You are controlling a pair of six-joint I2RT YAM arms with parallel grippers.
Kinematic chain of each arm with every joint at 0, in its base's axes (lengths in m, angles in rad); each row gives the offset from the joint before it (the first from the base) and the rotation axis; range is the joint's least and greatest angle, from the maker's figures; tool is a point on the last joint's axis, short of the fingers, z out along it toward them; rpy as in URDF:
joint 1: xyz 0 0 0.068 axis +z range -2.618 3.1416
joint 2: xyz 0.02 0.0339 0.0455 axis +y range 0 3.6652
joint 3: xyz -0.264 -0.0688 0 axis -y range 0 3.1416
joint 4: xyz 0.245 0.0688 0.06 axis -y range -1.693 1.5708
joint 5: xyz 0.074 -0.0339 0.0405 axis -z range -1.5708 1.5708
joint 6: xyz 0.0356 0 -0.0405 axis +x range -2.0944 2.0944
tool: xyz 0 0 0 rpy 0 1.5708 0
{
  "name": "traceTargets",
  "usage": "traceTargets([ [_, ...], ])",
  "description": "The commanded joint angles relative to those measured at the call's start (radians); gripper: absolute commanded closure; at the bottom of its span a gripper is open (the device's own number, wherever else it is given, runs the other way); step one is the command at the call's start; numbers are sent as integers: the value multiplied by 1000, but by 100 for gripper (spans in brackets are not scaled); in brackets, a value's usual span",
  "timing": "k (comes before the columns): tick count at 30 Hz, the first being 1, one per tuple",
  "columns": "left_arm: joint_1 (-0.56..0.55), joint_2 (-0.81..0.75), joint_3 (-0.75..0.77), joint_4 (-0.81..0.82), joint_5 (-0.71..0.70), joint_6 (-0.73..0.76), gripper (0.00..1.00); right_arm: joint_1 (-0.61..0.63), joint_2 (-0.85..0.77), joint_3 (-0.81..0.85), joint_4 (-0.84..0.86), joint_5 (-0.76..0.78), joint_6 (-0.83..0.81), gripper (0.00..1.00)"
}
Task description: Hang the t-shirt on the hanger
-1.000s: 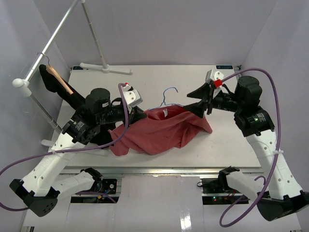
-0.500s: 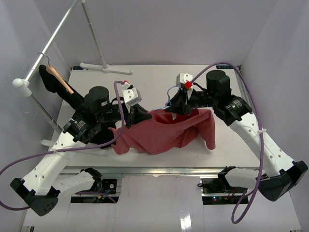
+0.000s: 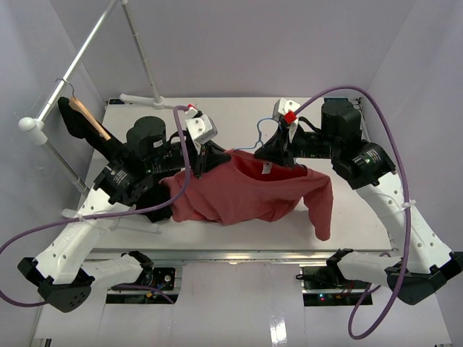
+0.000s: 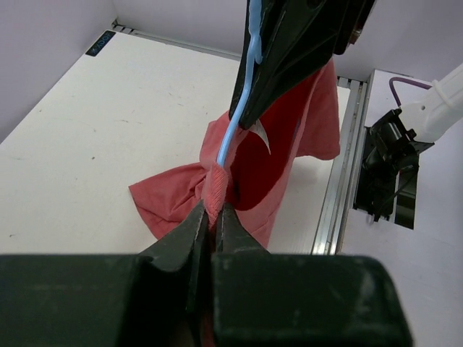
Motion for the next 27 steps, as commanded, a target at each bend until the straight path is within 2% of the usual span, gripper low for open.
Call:
traceTargets([
  [1,23,-67,33,-98,-199,-38,73,-56,-50,57,-36,59,-13,92],
  [4,23,-77,41,-98,-188,-49,62,-58,-70,35,-45,36,-50,92],
  [11,23,-65,65,-136,-138,-56,57,-56,-104,5,-42,7,-67,92],
  [14,23,-60,65,-159,-166,-57,45,-57,-120,25,-43,-2,-63,92],
  [16,23,-54,69,-170,-223,-65,40,-59,-120,54,-42,20,-42,92],
  [21,23,-77,57,-186,-463,-75,38,-59,-85,173,-70,119,40,92],
  [27,23,-101,14,-204,-565,-51,36,-62,-107,178,-69,132,65,92],
])
